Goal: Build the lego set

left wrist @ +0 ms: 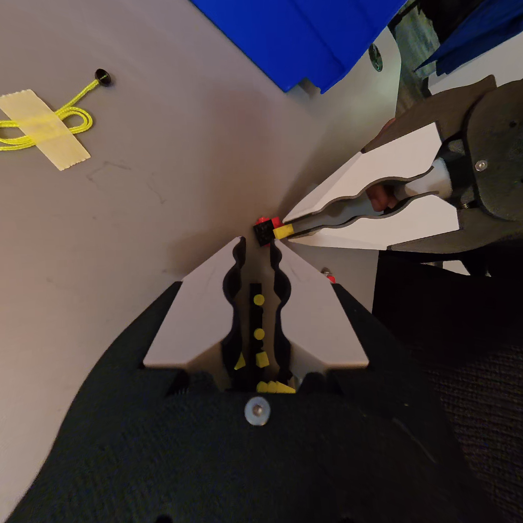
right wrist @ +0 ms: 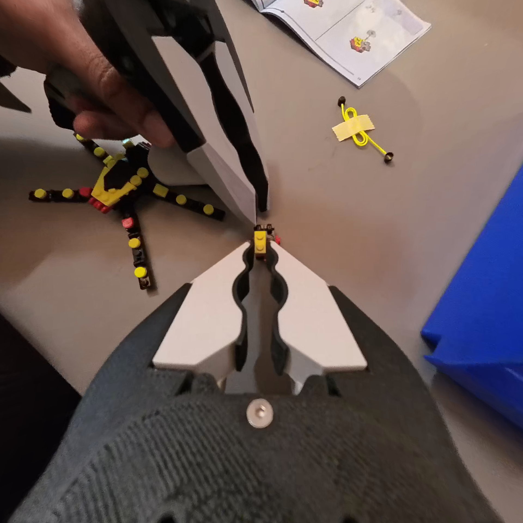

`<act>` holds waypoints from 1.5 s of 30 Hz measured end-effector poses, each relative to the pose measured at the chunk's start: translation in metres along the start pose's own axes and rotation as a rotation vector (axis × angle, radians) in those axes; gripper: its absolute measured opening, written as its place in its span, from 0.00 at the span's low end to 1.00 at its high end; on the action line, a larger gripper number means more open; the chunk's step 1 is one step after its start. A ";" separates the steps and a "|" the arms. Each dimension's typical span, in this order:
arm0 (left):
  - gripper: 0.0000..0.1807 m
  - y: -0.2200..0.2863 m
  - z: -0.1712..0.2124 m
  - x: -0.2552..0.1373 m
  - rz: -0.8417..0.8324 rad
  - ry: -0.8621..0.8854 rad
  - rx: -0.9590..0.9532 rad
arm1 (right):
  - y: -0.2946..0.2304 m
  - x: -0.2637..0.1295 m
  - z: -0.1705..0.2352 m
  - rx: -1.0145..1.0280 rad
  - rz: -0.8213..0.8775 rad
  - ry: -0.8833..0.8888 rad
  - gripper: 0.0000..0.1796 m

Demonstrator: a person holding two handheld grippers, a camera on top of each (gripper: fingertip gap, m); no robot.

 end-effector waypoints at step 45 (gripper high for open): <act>0.08 0.009 0.005 0.007 0.060 -0.034 0.001 | 0.000 0.003 0.004 -0.058 0.017 -0.061 0.03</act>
Point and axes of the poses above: each gripper's, where its closed fingertips meet, x out along the fingers, z out of its underside, y = z × x across the jaws, the point moved 1 cm from there along -x, back along the fingers, and after that the axes turned 5 degrees about z, right-handed, at the moved point
